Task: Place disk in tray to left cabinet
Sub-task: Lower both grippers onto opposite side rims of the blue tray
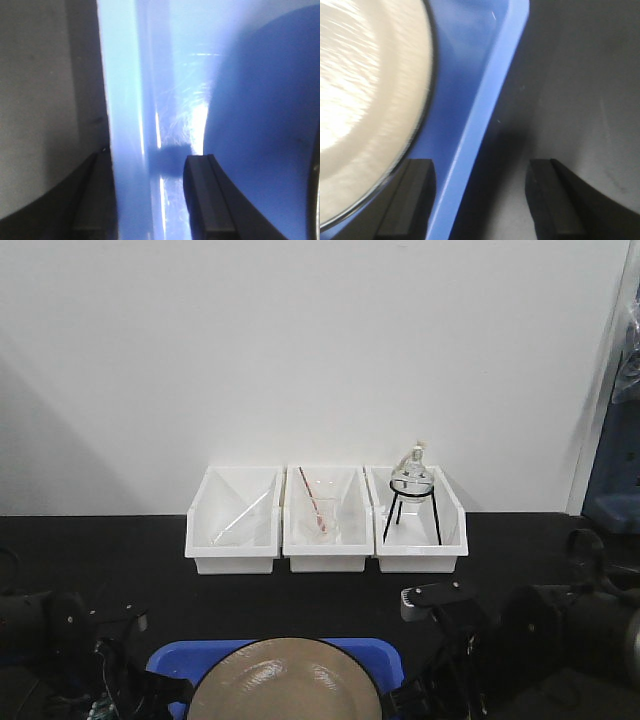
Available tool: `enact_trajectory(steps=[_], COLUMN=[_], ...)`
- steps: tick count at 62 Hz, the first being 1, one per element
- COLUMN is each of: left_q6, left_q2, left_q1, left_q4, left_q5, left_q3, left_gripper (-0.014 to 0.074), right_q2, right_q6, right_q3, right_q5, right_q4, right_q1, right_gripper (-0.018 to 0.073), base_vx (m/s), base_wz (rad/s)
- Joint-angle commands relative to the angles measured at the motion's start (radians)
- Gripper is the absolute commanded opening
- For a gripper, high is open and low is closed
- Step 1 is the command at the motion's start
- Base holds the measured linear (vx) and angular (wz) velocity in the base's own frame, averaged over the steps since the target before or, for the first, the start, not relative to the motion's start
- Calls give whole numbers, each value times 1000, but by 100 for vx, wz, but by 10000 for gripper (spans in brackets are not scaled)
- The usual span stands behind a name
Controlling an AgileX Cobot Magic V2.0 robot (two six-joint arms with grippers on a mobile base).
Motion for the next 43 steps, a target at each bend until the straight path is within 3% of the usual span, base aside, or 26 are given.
enact_trajectory(steps=[1, 29, 43], left_q6=[-8, -8, -8], left_q2=[-38, -38, -38], left_q1=[-11, -11, -11], left_q4=[-29, -29, -30], left_q5=[22, 17, 19], left_q3=[-15, -15, -15], left_gripper=[417, 417, 417], right_q2=[-16, 94, 147], right_q6=[19, 19, 2], right_q3=[-32, -33, -100], right_q5=[-68, -108, -65], right_q4=[1, 115, 94], right_q1=[-1, 2, 60], right_gripper=[475, 395, 382], base_vx=[0, 0, 0], base_wz=[0, 0, 0])
